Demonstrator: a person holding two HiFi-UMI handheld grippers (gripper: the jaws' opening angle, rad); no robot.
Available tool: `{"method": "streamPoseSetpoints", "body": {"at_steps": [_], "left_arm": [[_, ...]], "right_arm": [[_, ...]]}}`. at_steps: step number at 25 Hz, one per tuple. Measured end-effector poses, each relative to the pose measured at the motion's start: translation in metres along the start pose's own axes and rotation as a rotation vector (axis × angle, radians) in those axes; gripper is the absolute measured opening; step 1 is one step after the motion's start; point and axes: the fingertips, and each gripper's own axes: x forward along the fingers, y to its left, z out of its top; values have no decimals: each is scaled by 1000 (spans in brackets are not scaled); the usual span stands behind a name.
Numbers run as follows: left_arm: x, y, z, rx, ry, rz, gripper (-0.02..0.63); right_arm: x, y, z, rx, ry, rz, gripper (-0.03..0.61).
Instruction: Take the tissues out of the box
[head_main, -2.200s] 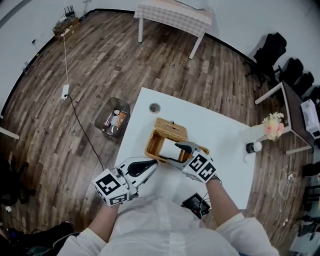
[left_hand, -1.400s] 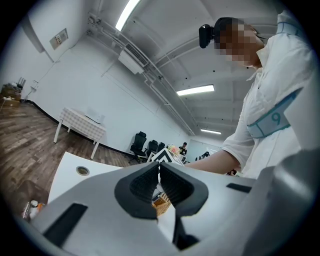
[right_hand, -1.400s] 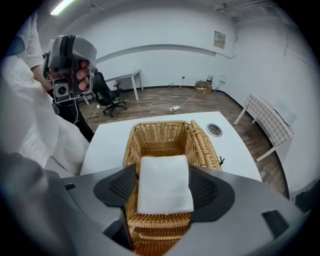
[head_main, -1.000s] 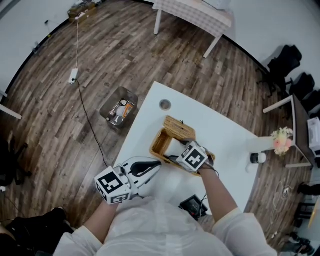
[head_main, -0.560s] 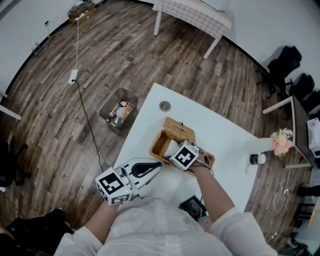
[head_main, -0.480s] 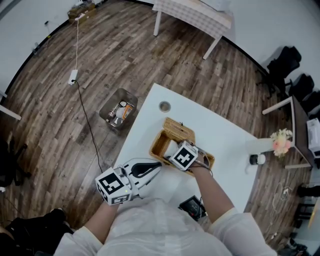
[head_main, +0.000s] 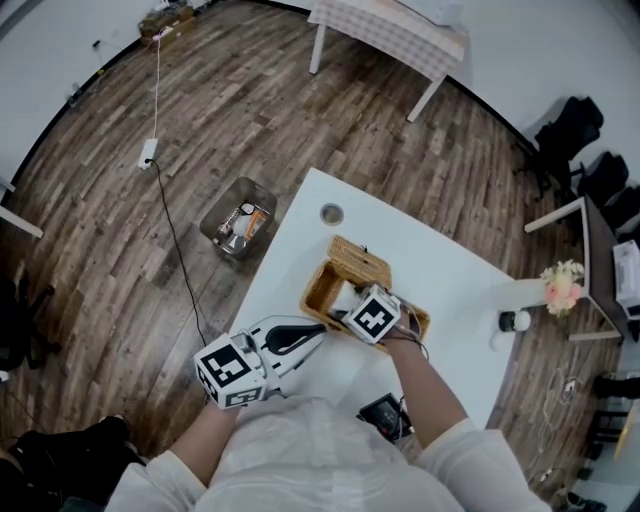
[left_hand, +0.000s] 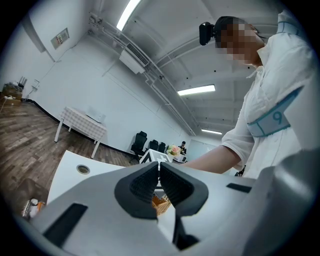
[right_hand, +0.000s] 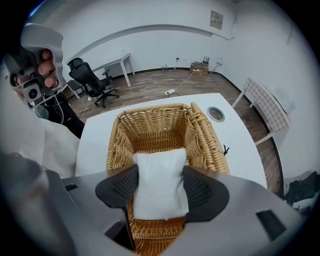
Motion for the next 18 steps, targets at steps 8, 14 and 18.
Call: {"method": "streamPoseSetpoints", "body": {"at_steps": [8, 14, 18], "left_arm": [[-3, -3, 1, 6, -6, 4, 2], [-4, -7, -7, 13, -4, -5, 2], [-4, -9, -7, 18, 4, -7, 2]], "right_arm": [[-4, 2, -1, 3, -51, -57, 249], [-9, 4, 0, -10, -94, -101, 244], [-17, 2, 1, 4, -138, -128, 244]]}}
